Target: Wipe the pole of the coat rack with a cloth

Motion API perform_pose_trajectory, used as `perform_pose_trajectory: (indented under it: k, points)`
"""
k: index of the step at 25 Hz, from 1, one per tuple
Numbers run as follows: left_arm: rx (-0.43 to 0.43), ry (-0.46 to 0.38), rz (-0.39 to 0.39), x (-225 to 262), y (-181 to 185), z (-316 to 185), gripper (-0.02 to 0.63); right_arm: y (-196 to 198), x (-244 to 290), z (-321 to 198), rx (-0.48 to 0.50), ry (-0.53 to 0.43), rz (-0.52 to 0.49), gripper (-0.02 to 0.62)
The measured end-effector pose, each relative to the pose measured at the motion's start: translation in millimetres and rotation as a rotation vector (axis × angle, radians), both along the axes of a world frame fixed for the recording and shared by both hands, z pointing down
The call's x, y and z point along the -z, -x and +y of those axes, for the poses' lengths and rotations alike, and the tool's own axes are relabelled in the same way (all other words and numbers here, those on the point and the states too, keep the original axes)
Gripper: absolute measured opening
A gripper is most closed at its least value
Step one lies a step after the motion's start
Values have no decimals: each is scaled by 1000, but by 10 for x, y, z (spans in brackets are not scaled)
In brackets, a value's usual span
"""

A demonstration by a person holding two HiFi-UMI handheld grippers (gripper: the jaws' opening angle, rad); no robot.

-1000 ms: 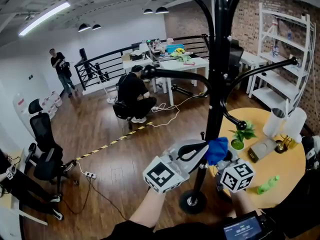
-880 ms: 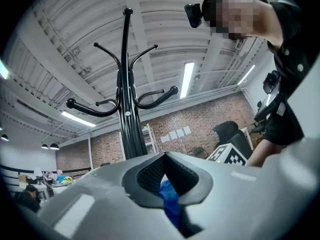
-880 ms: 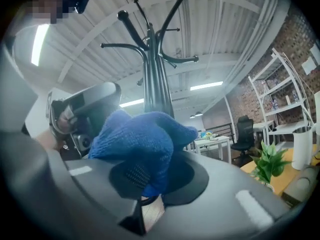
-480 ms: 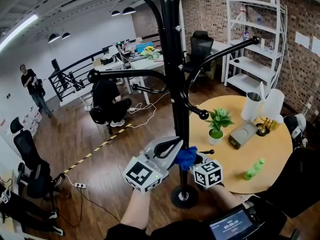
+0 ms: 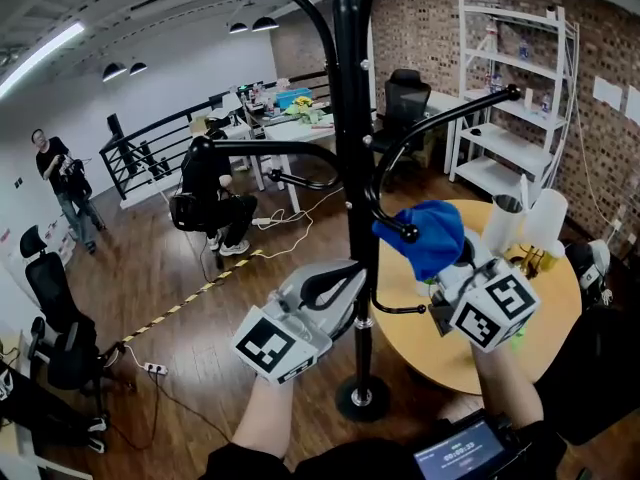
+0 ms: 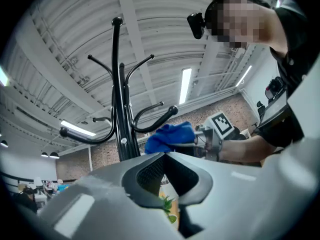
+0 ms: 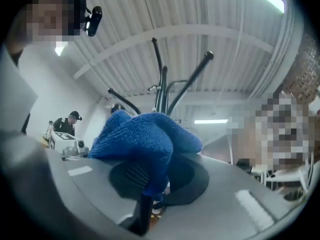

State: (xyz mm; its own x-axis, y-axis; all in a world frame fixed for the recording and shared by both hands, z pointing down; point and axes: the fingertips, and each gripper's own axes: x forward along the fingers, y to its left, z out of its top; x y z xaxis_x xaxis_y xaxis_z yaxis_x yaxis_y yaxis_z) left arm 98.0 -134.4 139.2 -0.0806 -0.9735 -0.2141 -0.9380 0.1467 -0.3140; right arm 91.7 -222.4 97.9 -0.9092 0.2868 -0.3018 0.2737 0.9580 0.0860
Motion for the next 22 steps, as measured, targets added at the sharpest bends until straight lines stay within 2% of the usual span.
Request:
perform_pose_trajectory:
  k: [2,4,7,10,14,22]
  points:
    - [-14,9,-38,129,-50,-27,5,-55,376,25,17,-59,-59,55]
    - [-33,-13,-61,277,-118,-67,5,-74,597,96,72,-98,-75,55]
    - [-48,-49,-78,464,-181,-83,5,-64,711,264,168,-181,-36,55]
    - [-43,-56,-90,577,-147,-39,5,52,690,366,214,-236,15,55]
    - [-20,-52,-126,638,-114,-77,5,288,630,434,223,-261,36,55]
    - [-25,-91,-159,1017,-56,-115,5,353,1395,471,155,-241,-116,54]
